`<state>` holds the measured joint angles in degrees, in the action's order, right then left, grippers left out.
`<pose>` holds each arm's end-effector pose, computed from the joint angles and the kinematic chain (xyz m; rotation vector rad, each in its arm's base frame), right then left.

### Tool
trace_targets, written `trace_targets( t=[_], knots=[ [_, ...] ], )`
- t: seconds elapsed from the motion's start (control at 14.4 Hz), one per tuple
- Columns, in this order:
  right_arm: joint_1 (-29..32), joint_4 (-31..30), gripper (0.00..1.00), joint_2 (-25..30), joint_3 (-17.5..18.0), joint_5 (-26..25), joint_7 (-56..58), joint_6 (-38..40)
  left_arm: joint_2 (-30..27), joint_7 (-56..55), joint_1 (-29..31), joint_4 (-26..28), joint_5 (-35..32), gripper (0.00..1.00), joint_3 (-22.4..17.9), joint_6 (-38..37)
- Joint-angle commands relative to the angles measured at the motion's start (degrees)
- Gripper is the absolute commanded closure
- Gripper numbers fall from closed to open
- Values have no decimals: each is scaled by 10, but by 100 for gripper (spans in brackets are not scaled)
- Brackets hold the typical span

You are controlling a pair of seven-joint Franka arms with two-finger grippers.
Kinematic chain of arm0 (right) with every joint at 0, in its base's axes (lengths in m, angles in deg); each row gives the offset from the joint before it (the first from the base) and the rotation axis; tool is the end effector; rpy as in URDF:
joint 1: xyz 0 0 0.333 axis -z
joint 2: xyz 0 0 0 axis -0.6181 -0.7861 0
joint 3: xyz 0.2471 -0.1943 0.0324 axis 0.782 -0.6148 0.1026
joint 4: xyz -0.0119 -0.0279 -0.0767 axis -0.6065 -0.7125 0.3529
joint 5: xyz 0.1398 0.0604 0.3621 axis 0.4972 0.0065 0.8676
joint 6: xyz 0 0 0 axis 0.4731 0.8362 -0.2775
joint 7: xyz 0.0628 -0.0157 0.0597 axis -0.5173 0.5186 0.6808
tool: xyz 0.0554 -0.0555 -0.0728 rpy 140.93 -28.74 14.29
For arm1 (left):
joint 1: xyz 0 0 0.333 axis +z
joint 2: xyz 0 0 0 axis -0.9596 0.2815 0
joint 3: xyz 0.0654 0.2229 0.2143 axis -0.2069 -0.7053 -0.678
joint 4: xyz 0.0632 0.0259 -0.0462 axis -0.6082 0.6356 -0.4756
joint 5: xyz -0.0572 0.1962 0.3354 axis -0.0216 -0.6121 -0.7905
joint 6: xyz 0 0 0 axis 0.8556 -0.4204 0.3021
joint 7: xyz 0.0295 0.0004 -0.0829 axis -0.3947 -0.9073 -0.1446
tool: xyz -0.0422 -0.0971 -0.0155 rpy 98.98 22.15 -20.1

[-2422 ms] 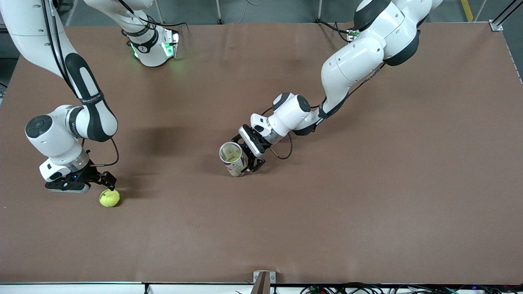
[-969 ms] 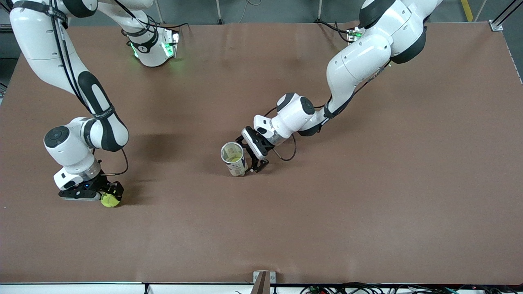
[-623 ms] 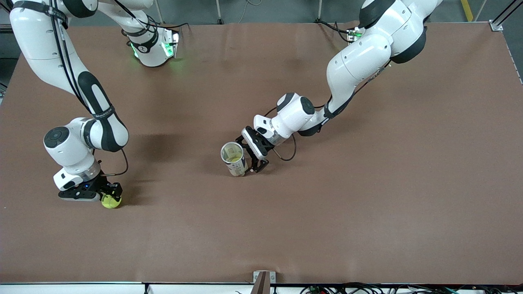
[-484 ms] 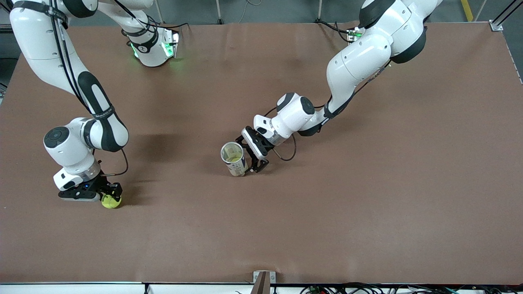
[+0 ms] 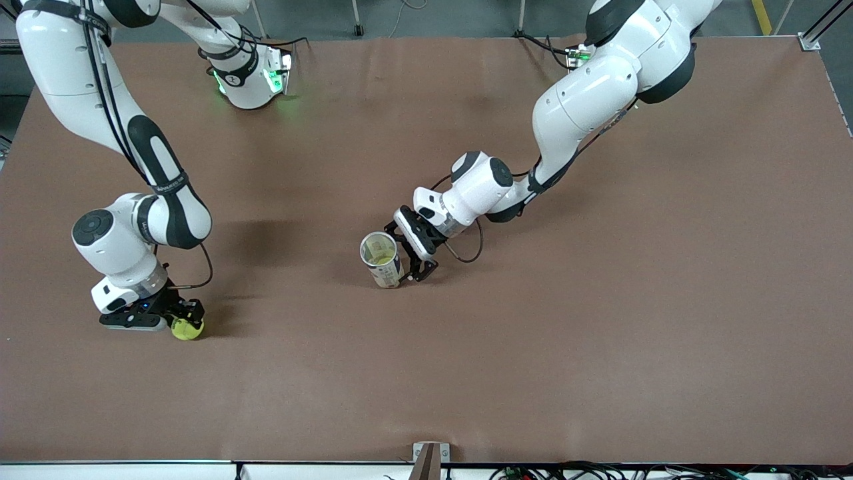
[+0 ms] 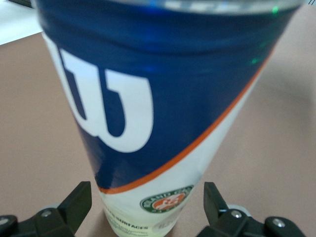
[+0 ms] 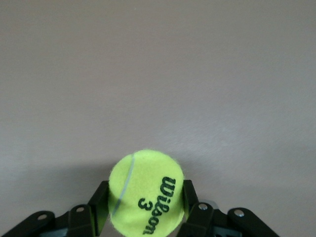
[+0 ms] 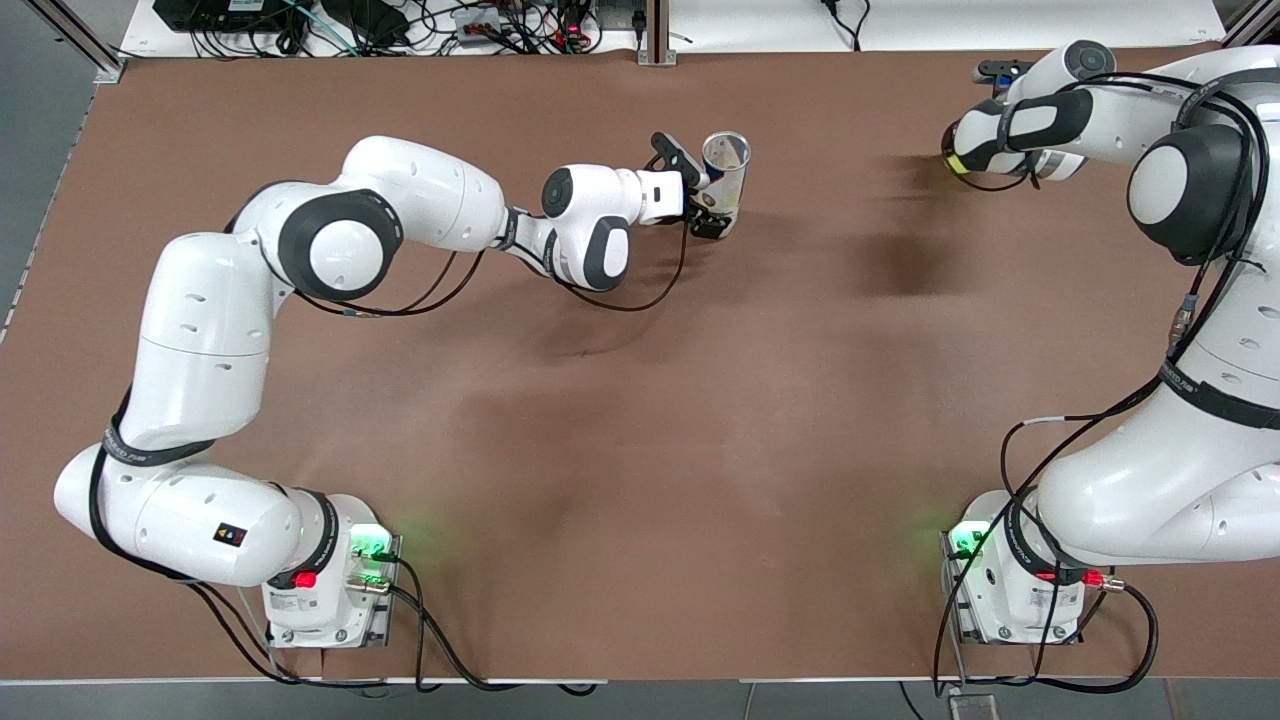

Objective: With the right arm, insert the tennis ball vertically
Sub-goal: 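Carry the second ball with the right gripper over the can rim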

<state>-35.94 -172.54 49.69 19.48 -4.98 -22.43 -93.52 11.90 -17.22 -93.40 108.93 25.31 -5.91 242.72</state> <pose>0.6492 -0.0452 0.2052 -3.0841 0.1262 -0.5083 0.4983 -0.5098 0.1699 2.1660 -1.1270 0.9631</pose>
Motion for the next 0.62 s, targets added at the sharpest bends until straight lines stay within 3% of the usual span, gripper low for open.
trace_targets(
  t=[0.0, 0.28, 0.55],
  knots=[
    [-30, -8, 99, 72, 4, 4, -80, 96, -11, 1, -2, 9, -1, 0, -3, -3],
    [-85, -4, 99, 145, 4, 4, -220, 224, -11, 2, -3, 9, -1, 0, -3, -2],
    [-158, 13, 99, 182, 3, 0, -371, 295, -10, 2, -3, 10, -1, 0, -3, 0]
  ],
)
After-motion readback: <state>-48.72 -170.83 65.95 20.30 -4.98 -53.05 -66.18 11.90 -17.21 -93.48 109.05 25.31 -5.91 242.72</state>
